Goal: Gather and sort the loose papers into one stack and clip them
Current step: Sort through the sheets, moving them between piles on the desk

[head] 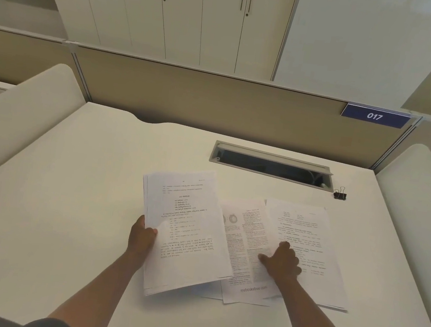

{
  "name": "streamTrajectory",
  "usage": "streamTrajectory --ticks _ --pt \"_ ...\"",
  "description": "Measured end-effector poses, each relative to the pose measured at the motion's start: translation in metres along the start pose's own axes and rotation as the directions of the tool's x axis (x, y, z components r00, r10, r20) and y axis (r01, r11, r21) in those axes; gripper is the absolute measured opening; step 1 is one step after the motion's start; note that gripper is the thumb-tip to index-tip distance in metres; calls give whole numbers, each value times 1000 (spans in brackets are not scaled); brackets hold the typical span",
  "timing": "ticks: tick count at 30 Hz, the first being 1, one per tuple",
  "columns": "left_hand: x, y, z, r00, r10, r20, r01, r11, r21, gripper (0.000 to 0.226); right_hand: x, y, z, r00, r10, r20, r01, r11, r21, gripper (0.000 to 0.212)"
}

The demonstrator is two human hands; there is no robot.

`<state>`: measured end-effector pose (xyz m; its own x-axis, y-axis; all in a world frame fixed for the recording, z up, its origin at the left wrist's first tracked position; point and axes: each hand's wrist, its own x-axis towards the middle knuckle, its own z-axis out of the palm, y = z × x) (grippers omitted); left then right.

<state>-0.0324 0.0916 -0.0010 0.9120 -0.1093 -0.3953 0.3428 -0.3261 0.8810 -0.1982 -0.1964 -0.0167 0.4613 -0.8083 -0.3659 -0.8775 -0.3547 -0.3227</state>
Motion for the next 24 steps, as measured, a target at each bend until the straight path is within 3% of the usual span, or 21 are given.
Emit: streamTrajectory --ticks 8,18,24 --pt "3 0 0 999 -18 -31 18 1000 9 32 -1 6 -12 986 -153 -66 166 924 343 22" --pt "10 -14 -14 992 -78 -100 85 994 69 28 -7 -23 -45 952 -209 -225 296 819 492 24" --pt "8 -10 -14 993 -50 -110 62 991 115 27 -9 -46 -50 909 -350 -229 415 812 409 23"
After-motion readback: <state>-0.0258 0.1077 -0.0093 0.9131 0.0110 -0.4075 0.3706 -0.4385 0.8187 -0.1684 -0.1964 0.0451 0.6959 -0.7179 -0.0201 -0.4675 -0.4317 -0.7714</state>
